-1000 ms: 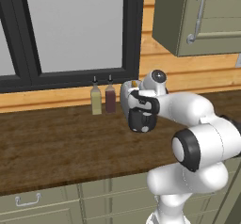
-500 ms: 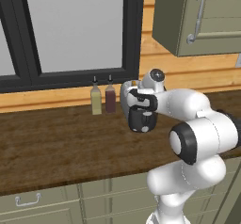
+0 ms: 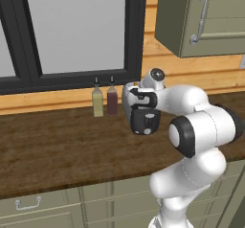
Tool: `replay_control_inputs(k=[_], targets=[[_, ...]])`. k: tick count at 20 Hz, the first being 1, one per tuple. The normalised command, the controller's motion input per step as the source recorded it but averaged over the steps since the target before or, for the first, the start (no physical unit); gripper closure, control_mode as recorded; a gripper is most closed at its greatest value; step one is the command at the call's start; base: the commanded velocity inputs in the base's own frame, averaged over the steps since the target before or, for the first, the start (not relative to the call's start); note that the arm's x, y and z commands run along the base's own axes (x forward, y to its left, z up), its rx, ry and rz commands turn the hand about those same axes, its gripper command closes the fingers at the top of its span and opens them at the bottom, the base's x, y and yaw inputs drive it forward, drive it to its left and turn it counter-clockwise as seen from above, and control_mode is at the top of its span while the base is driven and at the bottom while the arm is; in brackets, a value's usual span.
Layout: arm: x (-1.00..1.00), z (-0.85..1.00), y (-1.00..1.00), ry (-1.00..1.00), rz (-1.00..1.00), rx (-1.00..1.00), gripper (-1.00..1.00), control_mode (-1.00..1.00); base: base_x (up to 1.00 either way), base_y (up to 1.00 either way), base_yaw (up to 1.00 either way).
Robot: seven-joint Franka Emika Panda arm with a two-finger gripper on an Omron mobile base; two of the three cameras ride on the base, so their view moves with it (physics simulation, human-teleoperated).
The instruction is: Start the toaster. Once the lever pops up, take the bread to the plate on the dining counter.
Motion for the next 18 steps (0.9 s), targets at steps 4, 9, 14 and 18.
replay_control_inputs(k=[4,9,14,18], targets=[[0.17,-0.11,0.0,0.0,0.0,0.0,-1.0,-1.0,0.0,0.0,0.0],[0.17,-0.17,0.0,0.01,0.0,0.0,1.0,-1.0,0.0,0.0,0.0],[0.17,-0.2,0.0,0.01,0.0,0.0,1.0,-1.0,0.0,0.0,0.0],[0.06,-0.1,0.0,0.01,0.0,-0.01,1.0,-1.0,0.0,0.0,0.0]])
